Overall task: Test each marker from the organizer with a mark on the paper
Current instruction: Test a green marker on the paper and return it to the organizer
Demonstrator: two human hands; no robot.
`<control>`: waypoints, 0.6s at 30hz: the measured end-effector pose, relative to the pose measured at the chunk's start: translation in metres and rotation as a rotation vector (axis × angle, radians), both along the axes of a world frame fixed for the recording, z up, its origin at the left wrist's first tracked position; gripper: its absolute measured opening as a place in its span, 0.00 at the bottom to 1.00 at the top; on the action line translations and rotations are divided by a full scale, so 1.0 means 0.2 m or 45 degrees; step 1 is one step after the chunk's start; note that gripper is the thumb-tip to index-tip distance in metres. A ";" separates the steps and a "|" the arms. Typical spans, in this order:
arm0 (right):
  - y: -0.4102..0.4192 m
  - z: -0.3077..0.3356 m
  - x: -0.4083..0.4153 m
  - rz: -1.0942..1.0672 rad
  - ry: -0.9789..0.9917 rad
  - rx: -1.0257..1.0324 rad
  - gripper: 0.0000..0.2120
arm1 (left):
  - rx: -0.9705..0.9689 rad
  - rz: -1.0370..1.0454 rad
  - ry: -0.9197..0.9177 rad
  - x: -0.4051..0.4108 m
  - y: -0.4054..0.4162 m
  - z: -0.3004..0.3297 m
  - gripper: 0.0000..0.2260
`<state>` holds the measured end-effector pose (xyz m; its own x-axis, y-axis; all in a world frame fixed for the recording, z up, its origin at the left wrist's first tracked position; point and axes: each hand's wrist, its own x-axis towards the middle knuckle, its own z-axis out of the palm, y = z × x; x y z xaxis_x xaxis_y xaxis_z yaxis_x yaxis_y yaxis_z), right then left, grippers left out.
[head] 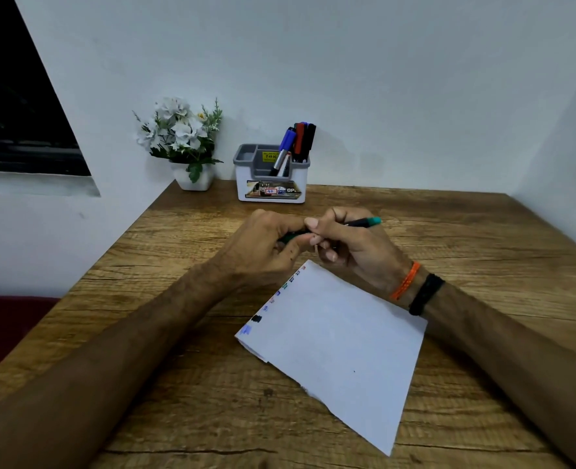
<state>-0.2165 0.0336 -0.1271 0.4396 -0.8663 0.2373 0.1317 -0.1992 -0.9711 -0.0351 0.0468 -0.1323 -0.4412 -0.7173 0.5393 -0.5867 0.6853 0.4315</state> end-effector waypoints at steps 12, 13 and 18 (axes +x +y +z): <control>-0.02 0.02 -0.03 -0.122 -0.100 0.101 0.06 | 0.110 0.123 0.051 0.03 -0.02 0.00 0.21; -0.02 0.03 -0.04 -0.113 -0.109 0.133 0.09 | 0.122 0.143 0.012 0.03 -0.02 0.00 0.22; 0.03 0.07 -0.05 -0.011 -0.074 0.177 0.17 | 0.344 0.148 -0.109 0.05 0.00 0.04 0.16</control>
<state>-0.2260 0.0395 -0.1134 0.4207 -0.8964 0.1398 0.1872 -0.0650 -0.9802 -0.0257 0.0458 -0.1236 -0.3834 -0.8781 0.2862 -0.6966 0.4784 0.5347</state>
